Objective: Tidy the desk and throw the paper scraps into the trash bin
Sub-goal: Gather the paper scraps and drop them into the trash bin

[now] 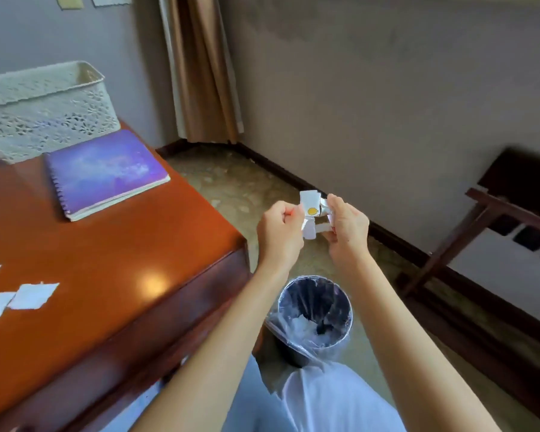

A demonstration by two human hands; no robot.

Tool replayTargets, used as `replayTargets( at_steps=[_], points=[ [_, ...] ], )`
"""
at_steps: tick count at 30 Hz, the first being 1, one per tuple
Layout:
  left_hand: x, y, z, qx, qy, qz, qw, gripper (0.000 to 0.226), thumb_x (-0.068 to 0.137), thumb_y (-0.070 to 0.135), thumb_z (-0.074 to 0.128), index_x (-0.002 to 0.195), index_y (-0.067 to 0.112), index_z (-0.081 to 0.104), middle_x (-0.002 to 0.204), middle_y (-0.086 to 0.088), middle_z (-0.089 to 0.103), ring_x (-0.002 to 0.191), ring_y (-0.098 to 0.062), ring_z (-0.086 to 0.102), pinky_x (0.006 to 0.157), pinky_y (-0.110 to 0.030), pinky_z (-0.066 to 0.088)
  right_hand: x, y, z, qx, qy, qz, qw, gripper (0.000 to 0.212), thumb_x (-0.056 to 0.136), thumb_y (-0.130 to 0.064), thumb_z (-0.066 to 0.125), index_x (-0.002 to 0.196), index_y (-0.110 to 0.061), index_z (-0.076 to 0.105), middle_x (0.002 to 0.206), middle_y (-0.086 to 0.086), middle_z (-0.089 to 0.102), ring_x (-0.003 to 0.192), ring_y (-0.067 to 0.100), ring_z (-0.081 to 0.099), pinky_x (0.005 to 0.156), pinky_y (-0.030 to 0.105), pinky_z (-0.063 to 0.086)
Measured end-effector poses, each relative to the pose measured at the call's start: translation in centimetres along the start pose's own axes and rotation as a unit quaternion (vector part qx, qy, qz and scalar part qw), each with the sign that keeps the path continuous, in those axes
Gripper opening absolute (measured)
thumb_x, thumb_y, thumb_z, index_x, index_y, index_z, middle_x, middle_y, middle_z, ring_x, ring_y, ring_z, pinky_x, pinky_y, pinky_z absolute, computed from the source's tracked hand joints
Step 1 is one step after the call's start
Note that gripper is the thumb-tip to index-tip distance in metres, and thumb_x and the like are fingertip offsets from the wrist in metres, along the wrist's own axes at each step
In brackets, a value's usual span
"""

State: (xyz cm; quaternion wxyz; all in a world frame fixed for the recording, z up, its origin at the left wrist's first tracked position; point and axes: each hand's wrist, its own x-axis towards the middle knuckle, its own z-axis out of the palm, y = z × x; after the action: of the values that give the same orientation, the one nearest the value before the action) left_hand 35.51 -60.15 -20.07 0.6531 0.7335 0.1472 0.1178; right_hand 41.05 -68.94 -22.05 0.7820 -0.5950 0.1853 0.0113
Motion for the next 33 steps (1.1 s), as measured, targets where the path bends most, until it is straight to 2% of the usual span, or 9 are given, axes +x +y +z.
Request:
replayTargets(
  at_steps=[4,8,11,15,19,23,28,30,33],
  points=[
    [0.6,-4.8,5.6,0.047,-0.056,-0.082,0.994,0.02,0.092,0.015,0.048,0.073,0.011,0.054,0.064,-0.001,0.049,0.059,-0.017,0.044,0.059,-0.031,0.04,3.3,3.1,-6.0,0.007,0.073,0.046,0.996,0.031,0.08,-0.012,0.059,0.057,-0.013,0.039,0.056,0.001,0.034,0.049,0.012,0.032,0.041,0.02,0.028],
    [1.6,-10.5,9.1,0.101,-0.077,-0.174,0.977,0.02,0.092,0.012,0.047,0.073,0.008,0.052,0.065,-0.004,0.049,0.055,-0.017,0.044,0.053,-0.027,0.041,6.1,7.6,-10.0,-0.019,0.119,0.123,0.985,0.031,0.078,-0.011,0.059,0.054,-0.014,0.038,0.056,0.002,0.036,0.05,0.015,0.031,0.044,0.022,0.026],
    [2.6,-14.8,10.6,0.172,-0.098,-0.224,0.954,0.023,0.091,0.011,0.048,0.068,0.009,0.048,0.071,-0.011,0.048,0.065,-0.022,0.043,0.059,-0.029,0.039,7.8,11.2,-11.8,-0.044,0.139,0.184,0.972,0.034,0.079,-0.012,0.057,0.054,-0.016,0.034,0.055,0.002,0.032,0.048,0.015,0.026,0.041,0.021,0.022],
    [4.2,-19.2,11.7,0.212,-0.114,-0.289,0.927,0.038,0.092,0.005,0.045,0.055,0.012,0.039,0.063,-0.009,0.044,0.053,-0.022,0.041,0.047,-0.024,0.037,10.1,15.7,-13.0,-0.061,0.158,0.249,0.954,0.037,0.083,-0.009,0.057,0.054,-0.013,0.035,0.052,0.002,0.032,0.046,0.014,0.026,0.042,0.023,0.022],
    [5.1,-22.4,12.5,0.219,-0.137,-0.372,0.891,0.033,0.094,0.005,0.045,0.061,0.01,0.046,0.058,-0.006,0.046,0.046,-0.015,0.038,0.031,-0.014,0.031,12.3,20.0,-13.6,-0.079,0.191,0.314,0.927,0.039,0.083,-0.01,0.057,0.051,-0.011,0.035,0.052,0.004,0.034,0.046,0.017,0.027,0.044,0.027,0.025],
    [6.2,-24.2,13.5,0.21,-0.137,-0.411,0.877,0.015,0.092,0.002,0.042,0.086,0.004,0.055,0.06,-0.007,0.051,0.047,-0.015,0.041,0.044,-0.02,0.034,14.1,23.1,-13.4,-0.074,0.213,0.368,0.902,0.032,0.083,-0.007,0.058,0.056,-0.009,0.039,0.054,0.004,0.039,0.047,0.016,0.033,0.047,0.028,0.03],
    [7.6,-26.3,14.2,0.174,-0.145,-0.446,0.866,0.03,0.093,-0.005,0.037,0.114,-0.002,0.058,0.089,-0.016,0.059,0.055,-0.018,0.055,0.063,-0.028,0.052,15.9,26.0,-13.2,-0.088,0.185,0.419,0.884,0.031,0.083,0.004,0.053,0.058,-0.007,0.039,0.039,0.004,0.041,0.025,0.011,0.033,0.032,0.016,0.026],
    [7.9,-27.2,13.9,0.166,-0.14,-0.46,0.861,0.033,0.093,-0.006,0.038,0.121,-0.004,0.055,0.103,-0.021,0.059,0.072,-0.028,0.065,0.082,-0.037,0.055,16.3,26.8,-13.2,-0.09,0.164,0.43,0.883,0.031,0.085,0.006,0.051,0.058,-0.007,0.041,0.024,-0.002,0.036,0.02,0.007,0.027,0.029,0.009,0.021],
    [8.1,-27.8,13.3,0.135,-0.13,-0.477,0.858,0.042,0.095,-0.006,0.028,0.134,0.0,0.044,0.124,-0.022,0.051,0.105,-0.034,0.063,0.087,-0.033,0.052,16.7,27.1,-12.9,-0.091,0.139,0.425,0.89,0.028,0.089,0.004,0.05,0.063,-0.007,0.047,0.037,0.001,0.048,0.027,0.009,0.04,0.035,0.016,0.033]
  ],
)
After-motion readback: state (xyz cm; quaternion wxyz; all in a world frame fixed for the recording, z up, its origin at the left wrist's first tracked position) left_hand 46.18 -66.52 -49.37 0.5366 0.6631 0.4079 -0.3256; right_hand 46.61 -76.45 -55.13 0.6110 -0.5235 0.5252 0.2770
